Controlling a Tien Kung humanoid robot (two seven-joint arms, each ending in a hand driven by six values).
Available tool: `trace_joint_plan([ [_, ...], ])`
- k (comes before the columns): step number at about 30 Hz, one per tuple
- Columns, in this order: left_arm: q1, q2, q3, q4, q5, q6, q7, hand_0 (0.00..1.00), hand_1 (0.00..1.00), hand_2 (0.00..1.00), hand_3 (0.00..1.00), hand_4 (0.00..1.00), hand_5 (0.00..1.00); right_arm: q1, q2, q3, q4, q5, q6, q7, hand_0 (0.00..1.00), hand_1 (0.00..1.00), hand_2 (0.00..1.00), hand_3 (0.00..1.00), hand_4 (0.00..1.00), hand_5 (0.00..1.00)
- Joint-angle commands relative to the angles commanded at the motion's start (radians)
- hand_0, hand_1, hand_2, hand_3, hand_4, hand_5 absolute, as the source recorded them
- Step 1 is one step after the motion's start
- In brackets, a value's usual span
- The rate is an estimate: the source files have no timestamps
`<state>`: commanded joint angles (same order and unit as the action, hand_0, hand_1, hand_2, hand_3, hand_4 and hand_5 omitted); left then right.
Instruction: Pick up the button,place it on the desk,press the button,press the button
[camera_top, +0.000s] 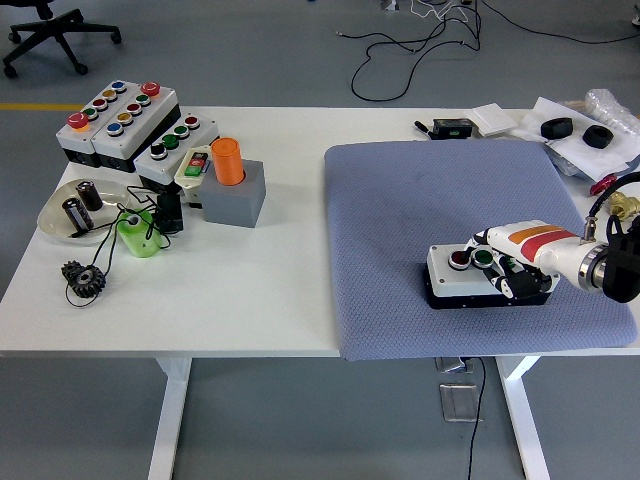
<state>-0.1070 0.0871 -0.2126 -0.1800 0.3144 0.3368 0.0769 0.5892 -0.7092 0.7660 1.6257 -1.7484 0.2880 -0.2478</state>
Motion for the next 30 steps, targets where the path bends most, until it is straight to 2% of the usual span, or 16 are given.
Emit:
trace_joint_plan([
  [3,0.001,0.0,-0.002,0.0,0.002,0.0,0.0,0.599,0.542,0.502,0.447,0.263,0.978,-0.009,-0.005,0.031,0.012,0.025,-0.025,0.012,0.169,0.002,0.118,0.727,0.435,0.002],
  [4,0.002,0.0,0.002,0.0,-0.001,0.0,0.0,0.599,0.541,0.502,0.447,0.262,0.978,-0.015,-0.007,0.049,0.015,0.048,-0.043,0.021,0.237,0.008,0.152,0.765,0.441,0.002],
  [9,0.002,0.001,0.019,0.0,-0.02,0.0,-0.006,0.599,0.541,0.502,0.447,0.262,0.978,-0.033,-0.01,0.104,0.012,0.18,-0.114,0.056,0.237,0.008,0.152,0.765,0.441,0.002],
  [10,0.002,0.001,0.023,0.0,-0.025,0.0,-0.007,0.599,0.54,0.502,0.447,0.263,0.977,-0.035,-0.01,0.111,0.011,0.207,-0.125,0.06,0.279,0.148,0.281,0.934,0.733,0.31],
  [15,-0.001,0.002,0.047,0.0,-0.051,0.0,-0.013,0.599,0.54,0.502,0.447,0.263,0.977,-0.046,-0.009,0.148,-0.009,0.382,-0.217,0.092,0.279,0.148,0.281,0.934,0.733,0.31],
  [16,-0.001,0.002,0.051,0.0,-0.056,0.0,-0.014,0.599,0.54,0.502,0.447,0.263,0.976,-0.046,-0.008,0.15,-0.012,0.42,-0.235,0.097,0.495,0.517,0.605,0.988,0.775,0.401],
  [21,-0.003,0.003,0.065,0.0,-0.071,0.0,-0.017,0.599,0.54,0.502,0.447,0.263,0.976,-0.053,-0.002,0.155,-0.042,0.629,-0.325,0.137,0.495,0.517,0.605,0.988,0.775,0.401],
  [22,-0.004,0.003,0.067,0.0,-0.074,0.0,-0.017,0.599,0.54,0.502,0.446,0.264,0.976,-0.055,-0.001,0.156,-0.046,0.668,-0.338,0.143,0.734,0.743,0.868,0.963,0.78,0.428],
  [27,-0.004,0.003,0.093,0.0,-0.098,0.0,-0.022,0.599,0.54,0.502,0.446,0.264,0.976,-0.064,0.0,0.165,-0.062,0.875,-0.4,0.179,0.734,0.743,0.868,0.963,0.78,0.428],
  [28,-0.004,0.003,0.093,0.0,-0.098,0.0,-0.022,0.599,0.54,0.502,0.446,0.264,0.974,-0.065,0.0,0.166,-0.063,0.921,-0.405,0.183,0.794,0.799,0.901,0.929,0.768,0.446],
  [30,-0.004,0.002,0.082,0.0,-0.088,0.0,-0.02,0.599,0.54,0.502,0.446,0.264,0.974,-0.069,0.002,0.172,-0.07,1.005,-0.429,0.202,0.794,0.799,0.901,0.929,0.768,0.446],
])
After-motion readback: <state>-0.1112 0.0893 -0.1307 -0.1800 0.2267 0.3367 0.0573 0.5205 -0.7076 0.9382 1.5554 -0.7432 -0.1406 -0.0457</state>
